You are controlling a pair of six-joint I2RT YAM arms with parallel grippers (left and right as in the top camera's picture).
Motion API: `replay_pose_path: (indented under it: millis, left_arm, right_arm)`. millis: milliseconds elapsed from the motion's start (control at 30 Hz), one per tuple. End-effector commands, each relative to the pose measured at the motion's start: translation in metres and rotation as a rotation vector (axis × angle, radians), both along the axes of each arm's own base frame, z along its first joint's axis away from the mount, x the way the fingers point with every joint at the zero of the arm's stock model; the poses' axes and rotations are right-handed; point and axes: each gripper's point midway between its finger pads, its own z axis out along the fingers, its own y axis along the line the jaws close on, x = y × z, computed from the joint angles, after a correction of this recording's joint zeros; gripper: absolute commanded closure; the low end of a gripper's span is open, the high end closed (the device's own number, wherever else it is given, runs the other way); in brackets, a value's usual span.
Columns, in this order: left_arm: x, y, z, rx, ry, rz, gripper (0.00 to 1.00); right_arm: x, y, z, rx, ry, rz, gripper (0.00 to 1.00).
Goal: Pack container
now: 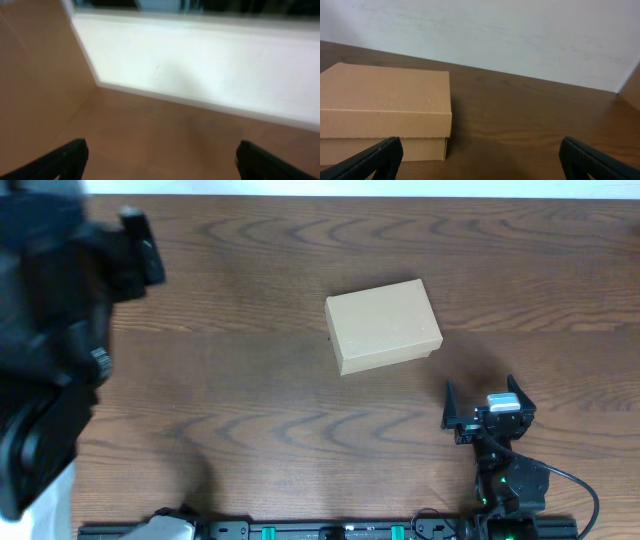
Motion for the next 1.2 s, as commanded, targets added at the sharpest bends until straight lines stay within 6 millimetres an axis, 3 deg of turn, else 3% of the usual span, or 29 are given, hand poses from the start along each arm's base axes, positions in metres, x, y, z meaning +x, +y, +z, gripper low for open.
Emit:
replay_pose_path:
  millis: [0,133,400,667,1167]
  left_arm:
    - [-0.003,-0.021,0.004,-0.065,-0.086,-0.177,0.05]
    - [-0.007,-0.031,-0.004,-0.028,-0.196,-0.265,0.05]
    - [-0.035,-0.025,-0.080,0.054,-0.121,-0.277,0.05]
    - [-0.062,0.004,-0.151,0.050,-0.050,-0.182,0.05]
    - [-0.073,0.006,-0.270,0.039,-0.082,-0.186,0.05]
  right_arm:
    - [0.000,-0.002,-0.001,0.010,0.002,-0.013,0.01]
    - [0.000,-0.002,-0.001,0.010,0.002,-0.013,0.01]
    - [0.000,-0.002,-0.001,0.010,0.002,-0.013,0.01]
    - [0.000,-0.002,-0.001,0.010,0.002,-0.013,0.01]
    - [0.000,-0.002,-0.001,0.010,0.002,-0.013,0.01]
